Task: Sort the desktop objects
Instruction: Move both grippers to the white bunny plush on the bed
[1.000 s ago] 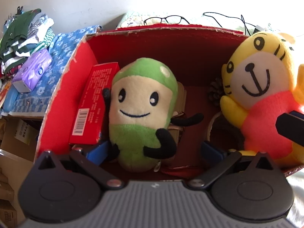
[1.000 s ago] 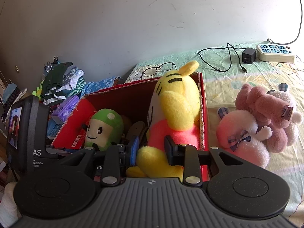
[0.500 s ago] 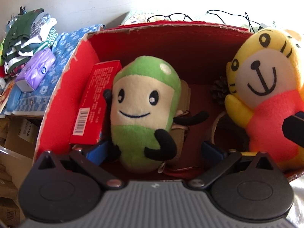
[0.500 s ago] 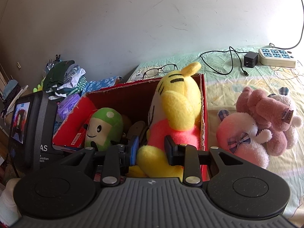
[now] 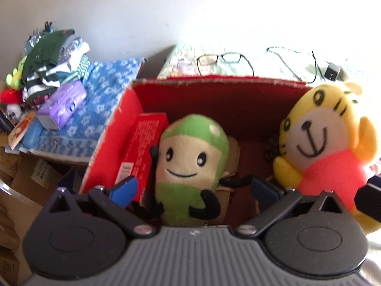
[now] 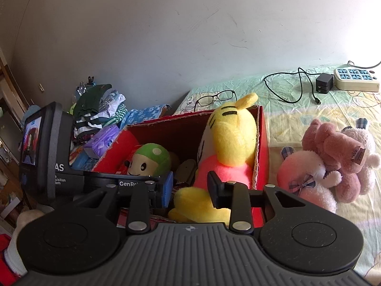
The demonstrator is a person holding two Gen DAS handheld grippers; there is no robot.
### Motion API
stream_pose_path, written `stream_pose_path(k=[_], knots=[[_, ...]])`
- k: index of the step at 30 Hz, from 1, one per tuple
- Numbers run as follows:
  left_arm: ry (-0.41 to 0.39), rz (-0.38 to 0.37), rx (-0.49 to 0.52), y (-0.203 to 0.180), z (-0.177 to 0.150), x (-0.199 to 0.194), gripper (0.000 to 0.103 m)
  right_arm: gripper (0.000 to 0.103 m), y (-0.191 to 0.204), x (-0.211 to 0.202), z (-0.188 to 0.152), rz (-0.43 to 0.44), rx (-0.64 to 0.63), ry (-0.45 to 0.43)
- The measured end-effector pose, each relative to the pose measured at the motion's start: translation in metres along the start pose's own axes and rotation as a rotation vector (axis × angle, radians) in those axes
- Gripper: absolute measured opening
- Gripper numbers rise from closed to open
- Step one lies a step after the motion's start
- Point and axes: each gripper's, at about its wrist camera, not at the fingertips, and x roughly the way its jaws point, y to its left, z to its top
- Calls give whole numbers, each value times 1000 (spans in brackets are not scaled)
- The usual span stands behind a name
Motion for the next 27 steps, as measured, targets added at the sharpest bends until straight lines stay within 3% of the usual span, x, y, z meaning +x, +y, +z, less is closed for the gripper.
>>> stream_pose_path(k=[6,11,16,21,27], knots=[[-64,-34,-13,-18,6,-34,101,35,-38,-38,3,56,92,-49],[-140,-78,19,-52,10,-64,101,39,-83,-71,3,9,181,-90],[-196,-208,103,-106,10,-87,101,39,-134,-94,-6,-78,264,-94],[-163,-344,190,-164,-1,-87,101,39,-179,-105,-15,-121,336,-67],[-51,-469,265,-230,-30,-61,101,39,-226,-103,-27,-124,403,-16]])
